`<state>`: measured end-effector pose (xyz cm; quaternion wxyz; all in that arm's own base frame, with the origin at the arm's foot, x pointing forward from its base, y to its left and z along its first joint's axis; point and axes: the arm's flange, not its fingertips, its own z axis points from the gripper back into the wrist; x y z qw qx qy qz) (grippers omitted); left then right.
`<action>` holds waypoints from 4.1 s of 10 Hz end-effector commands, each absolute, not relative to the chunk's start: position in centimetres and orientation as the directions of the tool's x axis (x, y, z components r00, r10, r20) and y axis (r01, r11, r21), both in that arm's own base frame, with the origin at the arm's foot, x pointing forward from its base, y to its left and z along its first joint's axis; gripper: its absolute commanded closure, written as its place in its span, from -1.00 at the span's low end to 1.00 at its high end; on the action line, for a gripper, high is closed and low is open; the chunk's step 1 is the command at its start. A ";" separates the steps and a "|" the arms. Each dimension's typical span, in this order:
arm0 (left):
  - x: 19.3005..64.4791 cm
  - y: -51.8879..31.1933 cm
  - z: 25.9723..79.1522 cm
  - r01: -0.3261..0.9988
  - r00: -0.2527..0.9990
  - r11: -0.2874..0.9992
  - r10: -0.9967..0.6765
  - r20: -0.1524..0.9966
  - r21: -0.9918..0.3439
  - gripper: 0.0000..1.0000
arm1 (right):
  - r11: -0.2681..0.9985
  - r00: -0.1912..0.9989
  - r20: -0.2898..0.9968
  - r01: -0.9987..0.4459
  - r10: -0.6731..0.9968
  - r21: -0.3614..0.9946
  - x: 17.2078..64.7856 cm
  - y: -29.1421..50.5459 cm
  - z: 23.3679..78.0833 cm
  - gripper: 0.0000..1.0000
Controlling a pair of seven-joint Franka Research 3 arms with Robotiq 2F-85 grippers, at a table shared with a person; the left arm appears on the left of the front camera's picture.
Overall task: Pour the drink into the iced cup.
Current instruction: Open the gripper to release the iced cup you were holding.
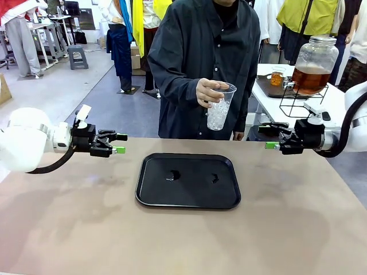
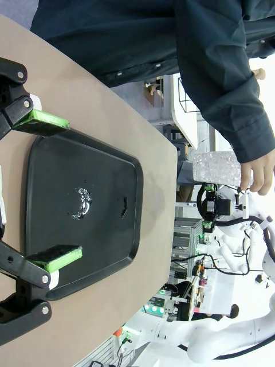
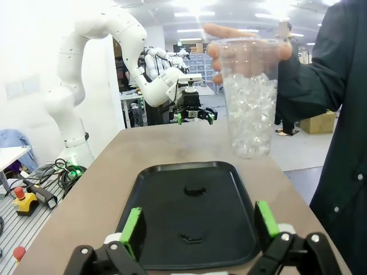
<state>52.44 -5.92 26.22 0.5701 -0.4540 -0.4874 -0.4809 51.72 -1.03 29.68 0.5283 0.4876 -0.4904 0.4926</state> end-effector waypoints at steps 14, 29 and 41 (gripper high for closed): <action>52.4 -5.8 26.3 0.990 0.062 0.129 -0.100 0.993 -0.049 -1.00 | 0.038 0.034 0.999 -0.999 0.036 0.033 51.9 -0.7 29.8 -1.00; 52.4 -5.8 26.3 0.990 0.062 0.129 -0.100 0.993 -0.049 -1.00 | 0.038 0.034 0.999 -0.999 0.036 0.033 51.9 -0.7 29.8 -1.00; 52.4 -5.8 26.3 0.990 0.062 0.129 -0.100 0.993 -0.049 -1.00 | 0.038 0.034 0.999 -0.999 0.036 0.033 51.9 -0.7 29.8 -1.00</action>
